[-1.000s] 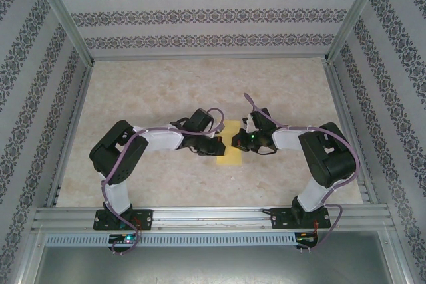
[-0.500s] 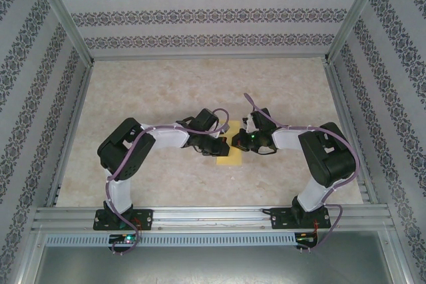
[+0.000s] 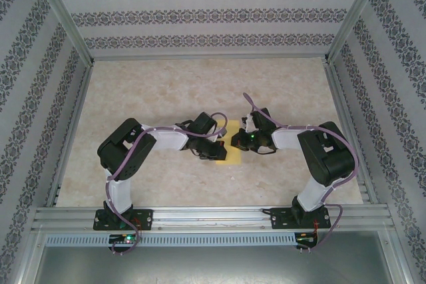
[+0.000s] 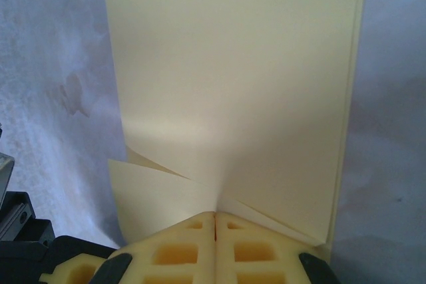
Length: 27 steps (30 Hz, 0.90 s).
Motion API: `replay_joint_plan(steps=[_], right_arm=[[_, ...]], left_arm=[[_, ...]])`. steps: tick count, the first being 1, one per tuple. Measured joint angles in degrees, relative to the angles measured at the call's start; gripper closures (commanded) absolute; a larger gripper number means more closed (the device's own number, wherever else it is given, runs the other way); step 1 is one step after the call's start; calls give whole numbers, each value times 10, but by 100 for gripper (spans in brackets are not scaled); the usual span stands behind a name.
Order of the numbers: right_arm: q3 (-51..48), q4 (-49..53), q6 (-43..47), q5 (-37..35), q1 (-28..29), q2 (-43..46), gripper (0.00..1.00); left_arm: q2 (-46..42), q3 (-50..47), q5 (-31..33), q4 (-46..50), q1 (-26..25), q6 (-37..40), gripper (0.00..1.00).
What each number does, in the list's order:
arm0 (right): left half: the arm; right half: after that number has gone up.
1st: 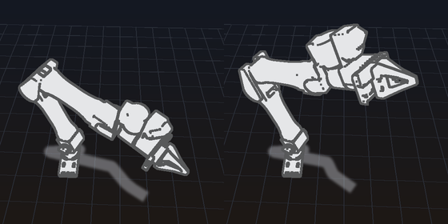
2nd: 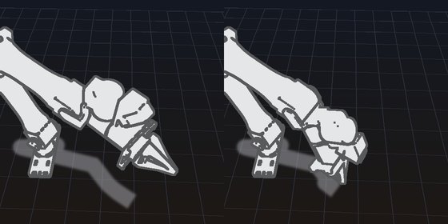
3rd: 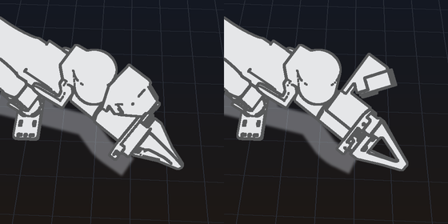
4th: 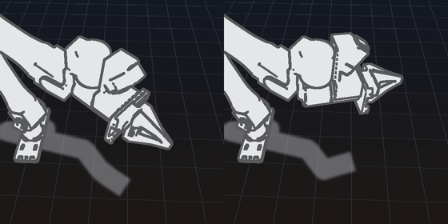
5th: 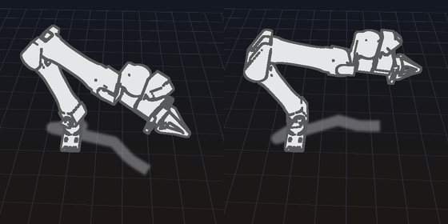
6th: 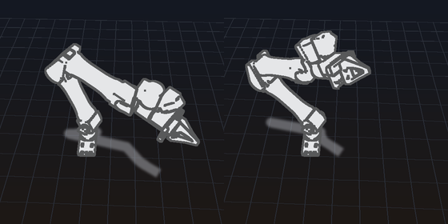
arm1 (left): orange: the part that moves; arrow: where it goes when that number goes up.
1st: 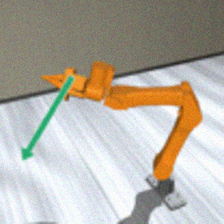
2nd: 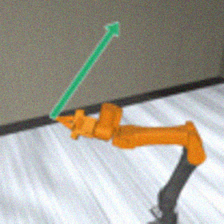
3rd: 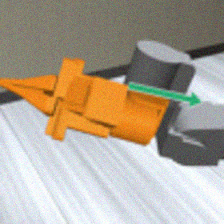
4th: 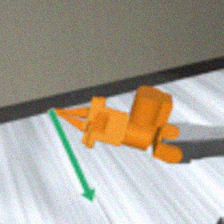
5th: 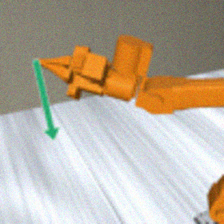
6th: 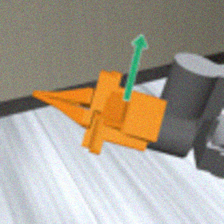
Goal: Fold a paper plane with a square sheet of paper (fold left side to right side)
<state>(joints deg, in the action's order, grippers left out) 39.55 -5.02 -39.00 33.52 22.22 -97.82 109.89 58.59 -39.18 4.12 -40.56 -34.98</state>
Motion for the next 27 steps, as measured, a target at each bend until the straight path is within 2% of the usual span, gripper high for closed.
replay_joint_plan(steps=[27], right_arm=[[5,5,14,7,-4,-5,100]], left_arm=[[-45,-78,2,-47,0,-15,98]])
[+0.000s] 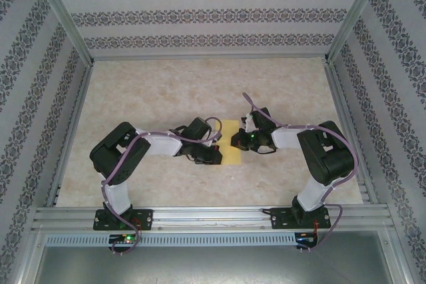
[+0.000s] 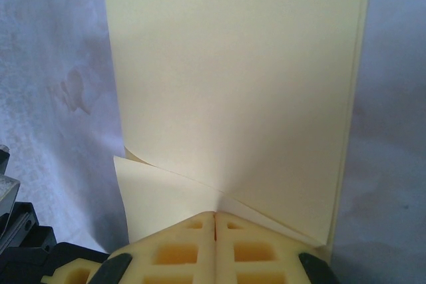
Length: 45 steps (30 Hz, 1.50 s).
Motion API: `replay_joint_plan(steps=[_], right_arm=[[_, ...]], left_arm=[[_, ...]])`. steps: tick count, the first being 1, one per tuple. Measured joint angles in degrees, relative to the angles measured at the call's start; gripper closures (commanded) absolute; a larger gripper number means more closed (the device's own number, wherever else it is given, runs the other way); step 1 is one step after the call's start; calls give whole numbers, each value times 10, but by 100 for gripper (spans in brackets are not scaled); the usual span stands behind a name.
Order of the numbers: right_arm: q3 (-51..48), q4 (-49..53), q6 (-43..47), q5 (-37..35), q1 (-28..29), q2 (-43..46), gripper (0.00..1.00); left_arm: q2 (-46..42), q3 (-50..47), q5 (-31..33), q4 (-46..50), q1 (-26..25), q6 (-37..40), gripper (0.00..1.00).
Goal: Fold a paper plane with a square sheet of paper (fold left side to right side)
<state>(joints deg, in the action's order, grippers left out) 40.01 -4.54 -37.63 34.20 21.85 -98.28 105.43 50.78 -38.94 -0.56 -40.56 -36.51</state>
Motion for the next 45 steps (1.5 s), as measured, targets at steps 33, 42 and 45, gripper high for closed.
replay_joint_plan(steps=[33,42,45], right_arm=[[0,0,1,2,-3,0,100],[5,9,1,2,-3,-3,100],[7,11,3,2,-3,-3,100]], left_arm=[[66,127,18,64,0,37,100],[72,121,21,60,0,44,99],[66,109,21,50,0,46,99]])
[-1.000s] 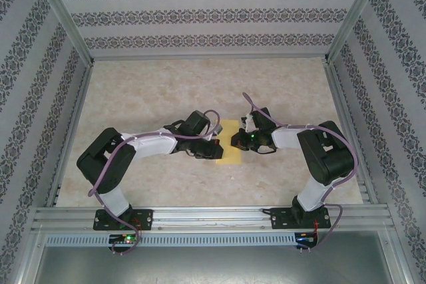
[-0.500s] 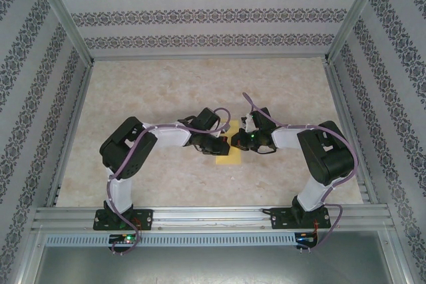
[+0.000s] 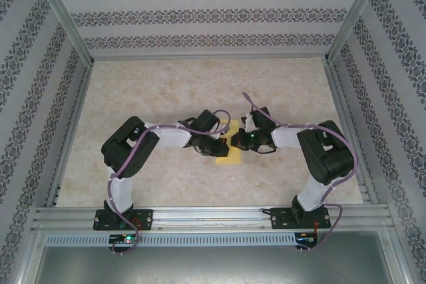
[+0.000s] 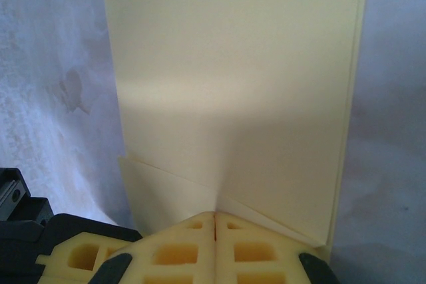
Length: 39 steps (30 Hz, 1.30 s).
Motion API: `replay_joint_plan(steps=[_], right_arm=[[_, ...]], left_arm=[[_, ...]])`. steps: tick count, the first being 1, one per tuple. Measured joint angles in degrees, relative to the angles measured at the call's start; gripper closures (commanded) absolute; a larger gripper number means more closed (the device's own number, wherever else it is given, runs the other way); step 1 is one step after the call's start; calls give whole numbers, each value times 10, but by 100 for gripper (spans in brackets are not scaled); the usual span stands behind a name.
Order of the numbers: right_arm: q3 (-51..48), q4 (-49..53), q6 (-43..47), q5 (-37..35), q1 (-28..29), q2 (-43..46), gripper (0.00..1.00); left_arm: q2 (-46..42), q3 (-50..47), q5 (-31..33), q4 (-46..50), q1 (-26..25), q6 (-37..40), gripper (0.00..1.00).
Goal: Fold a paper plane with a square sheet of paper (fold left side to right side)
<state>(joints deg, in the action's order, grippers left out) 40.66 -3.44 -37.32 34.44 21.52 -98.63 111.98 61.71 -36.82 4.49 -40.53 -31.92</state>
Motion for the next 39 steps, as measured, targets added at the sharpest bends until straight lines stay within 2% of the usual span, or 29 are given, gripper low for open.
replay_joint_plan(steps=[13,19,20,24,30,35,39], right_arm=[[3,5,1,1,0,0,100],[12,19,0,-1,5,1,100],[13,22,0,-3,8,2,100],[14,40,-5,-7,12,21,83],[11,49,-6,-28,6,127,53],[-33,42,-5,-56,-27,221,32],[-77,45,-3,-72,-49,263,21]], left_arm=[[-68,-80,7,14,0,17,98],[-111,-94,22,45,0,26,93],[-121,-94,26,46,0,29,90],[-160,-96,36,41,7,33,77],[-191,-122,54,-11,44,21,59],[-175,-118,55,-51,63,13,56],[-127,-86,41,-62,64,13,56]])
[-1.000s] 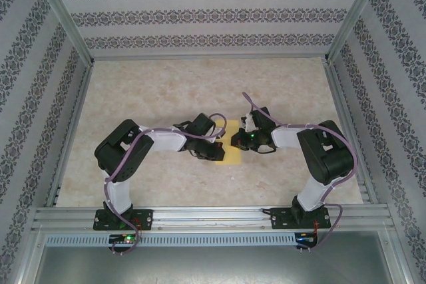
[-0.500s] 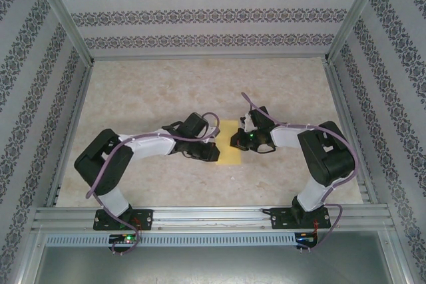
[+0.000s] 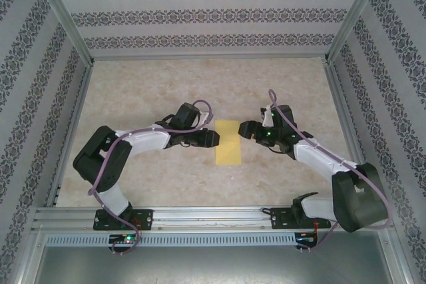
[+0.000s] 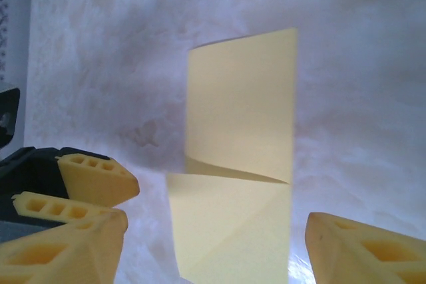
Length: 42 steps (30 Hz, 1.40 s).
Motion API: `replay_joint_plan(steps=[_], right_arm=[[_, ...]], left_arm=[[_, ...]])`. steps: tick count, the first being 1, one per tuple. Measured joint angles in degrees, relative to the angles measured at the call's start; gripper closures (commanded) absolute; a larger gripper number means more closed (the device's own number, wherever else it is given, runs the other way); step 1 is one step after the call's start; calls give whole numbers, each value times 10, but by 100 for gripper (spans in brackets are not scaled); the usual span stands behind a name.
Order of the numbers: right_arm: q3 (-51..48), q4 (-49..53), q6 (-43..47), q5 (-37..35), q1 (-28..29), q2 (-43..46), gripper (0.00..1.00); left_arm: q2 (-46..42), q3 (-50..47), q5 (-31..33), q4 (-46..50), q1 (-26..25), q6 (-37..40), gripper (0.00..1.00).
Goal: Fold a paper plane with a square sheet of paper (fold left side to right side)
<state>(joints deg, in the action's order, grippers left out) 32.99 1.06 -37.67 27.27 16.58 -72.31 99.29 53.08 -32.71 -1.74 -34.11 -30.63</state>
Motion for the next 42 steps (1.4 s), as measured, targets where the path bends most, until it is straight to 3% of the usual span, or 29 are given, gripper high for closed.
replay_joint_plan(steps=[8,14,20,33,42], right_arm=[[-51,13,-1,-9,-11,54,20],[-59,18,-1,-9,-14,63,28],[-60,10,-1,13,-15,56,28],[-59,-104,-40,65,14,-36,34],[-34,-190,-64,77,42,-119,41]], left_arm=[[61,33,-3,-5,0,3,60],[73,36,-15,-12,0,2,81],[72,31,-20,-43,0,-3,99],[-20,-63,8,-157,0,-42,100],[-29,-68,17,-185,0,-56,100]])
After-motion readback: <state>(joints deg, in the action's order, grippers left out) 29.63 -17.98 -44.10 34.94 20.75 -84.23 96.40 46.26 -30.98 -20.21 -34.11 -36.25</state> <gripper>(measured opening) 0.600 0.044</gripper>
